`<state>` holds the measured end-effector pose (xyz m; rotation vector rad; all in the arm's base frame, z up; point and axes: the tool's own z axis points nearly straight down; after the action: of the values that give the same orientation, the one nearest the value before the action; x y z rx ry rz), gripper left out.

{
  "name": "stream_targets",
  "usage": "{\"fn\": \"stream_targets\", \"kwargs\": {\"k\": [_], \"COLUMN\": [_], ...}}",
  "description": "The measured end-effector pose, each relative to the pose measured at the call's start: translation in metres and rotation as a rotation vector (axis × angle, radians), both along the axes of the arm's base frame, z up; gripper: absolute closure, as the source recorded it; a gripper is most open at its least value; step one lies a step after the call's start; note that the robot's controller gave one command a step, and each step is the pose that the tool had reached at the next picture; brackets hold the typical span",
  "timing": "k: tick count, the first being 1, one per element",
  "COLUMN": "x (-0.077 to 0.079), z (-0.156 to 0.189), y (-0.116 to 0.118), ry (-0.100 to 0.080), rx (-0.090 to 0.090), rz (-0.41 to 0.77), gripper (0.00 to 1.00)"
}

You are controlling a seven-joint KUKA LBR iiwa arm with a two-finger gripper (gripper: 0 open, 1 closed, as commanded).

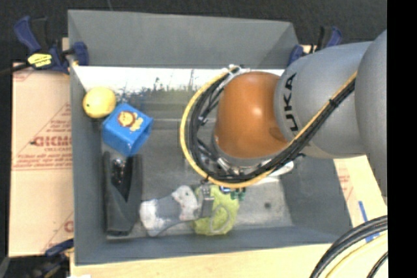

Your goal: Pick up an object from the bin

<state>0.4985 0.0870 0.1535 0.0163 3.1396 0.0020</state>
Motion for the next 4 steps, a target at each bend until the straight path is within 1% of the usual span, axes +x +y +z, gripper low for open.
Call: {"fn": "stream_targets", "kwargs": {"k": [1,2,3,4], "x": [0.000,-0.002,0.036,0.036], "z": [0.000,-0.012,-0.013,-0.013], "y": [0.000,-0.072,-0.072,-0.072], "ry": [0.000,0.001,-0.001,-0.001], "rx": [0.000,0.000,0.001,0.001], "rz": [0.000,-0.204,-0.075,-0.076], "gripper": [0.00,0.00,1.00,1.00]}}
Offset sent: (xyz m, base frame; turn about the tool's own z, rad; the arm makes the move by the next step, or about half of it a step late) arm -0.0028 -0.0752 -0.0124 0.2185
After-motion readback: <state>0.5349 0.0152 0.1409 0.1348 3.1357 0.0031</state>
